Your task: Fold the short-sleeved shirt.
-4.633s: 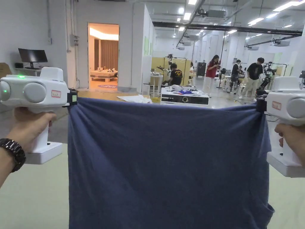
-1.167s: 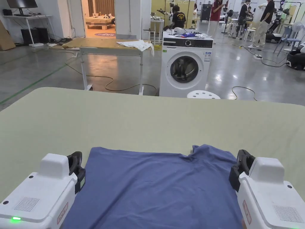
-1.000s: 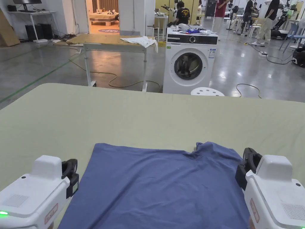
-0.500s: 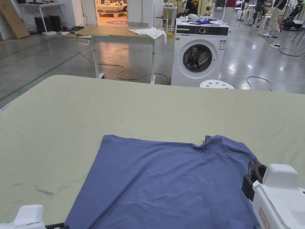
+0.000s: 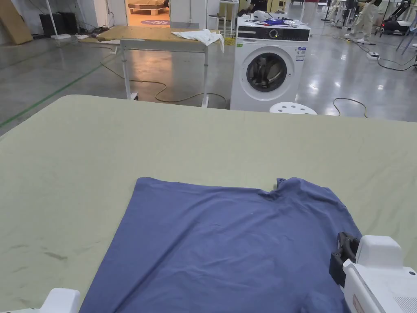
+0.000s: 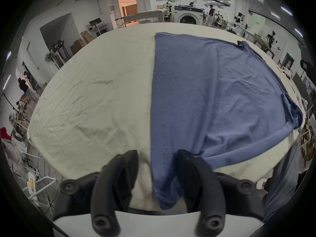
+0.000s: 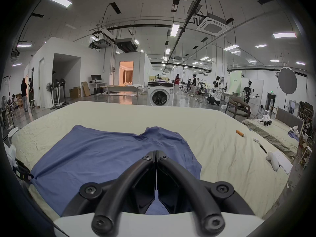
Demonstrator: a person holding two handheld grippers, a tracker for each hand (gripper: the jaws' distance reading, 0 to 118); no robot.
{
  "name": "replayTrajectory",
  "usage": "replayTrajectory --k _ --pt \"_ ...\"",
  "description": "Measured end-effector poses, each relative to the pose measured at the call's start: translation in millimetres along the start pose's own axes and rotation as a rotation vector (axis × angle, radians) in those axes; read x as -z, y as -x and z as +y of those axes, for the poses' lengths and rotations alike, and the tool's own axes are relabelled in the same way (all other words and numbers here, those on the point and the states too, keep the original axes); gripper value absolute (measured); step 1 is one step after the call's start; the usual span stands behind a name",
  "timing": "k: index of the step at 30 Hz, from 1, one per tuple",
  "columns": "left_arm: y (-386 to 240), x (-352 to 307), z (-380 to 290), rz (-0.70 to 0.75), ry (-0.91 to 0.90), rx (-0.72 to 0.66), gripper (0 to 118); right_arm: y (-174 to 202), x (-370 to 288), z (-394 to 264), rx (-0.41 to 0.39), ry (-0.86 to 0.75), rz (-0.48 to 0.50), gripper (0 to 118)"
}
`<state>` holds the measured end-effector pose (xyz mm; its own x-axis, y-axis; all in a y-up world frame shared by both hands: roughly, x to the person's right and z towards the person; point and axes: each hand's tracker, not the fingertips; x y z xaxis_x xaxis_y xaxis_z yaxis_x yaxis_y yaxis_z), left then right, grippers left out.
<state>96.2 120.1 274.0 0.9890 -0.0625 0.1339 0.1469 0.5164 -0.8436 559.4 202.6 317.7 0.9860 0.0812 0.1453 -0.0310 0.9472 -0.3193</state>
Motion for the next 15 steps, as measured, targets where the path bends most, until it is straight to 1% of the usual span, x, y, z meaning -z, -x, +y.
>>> replayTrajectory --k 1,2,5,6,7,8,9,10,11,13,15 --pt "-1 -1 0 -0.007 -0.003 0.009 17 -3 -1 -1 0.0 0.015 0.0 0" --pt "0 -1 0 -0.011 -0.007 0.019 0 -7 -2 -3 0.001 0.036 -0.001 0" --pt "10 -4 2 -0.054 -0.005 -0.014 0 -26 -8 -9 -0.011 0.134 0.001 0" --pt "14 -5 2 -0.07 -0.005 -0.023 0 -33 -10 -10 -0.011 0.168 0.003 4" --pt "17 -7 2 -0.084 -0.01 -0.036 0 -41 -13 -12 -0.013 0.215 0.009 12" --pt "20 -9 3 -0.095 -0.015 -0.051 0 -50 -16 -15 -0.016 0.253 0.001 26" --pt "23 -10 3 -0.104 -0.02 -0.061 0 -56 -18 -18 -0.016 0.289 0.009 45" --pt "26 -11 3 -0.109 -0.022 -0.064 0 -63 -20 -23 -0.023 0.348 0.017 55" --pt "27 -12 3 -0.114 -0.026 -0.067 0 -67 -21 -28 -0.027 0.395 0.024 60" --pt "28 -13 3 -0.123 -0.035 -0.079 0 -74 -24 -41 -0.048 0.488 0.041 62" --pt "30 -15 4 -0.131 -0.043 -0.09 0 -73 -24 -55 -0.07 0.548 0.062 62"
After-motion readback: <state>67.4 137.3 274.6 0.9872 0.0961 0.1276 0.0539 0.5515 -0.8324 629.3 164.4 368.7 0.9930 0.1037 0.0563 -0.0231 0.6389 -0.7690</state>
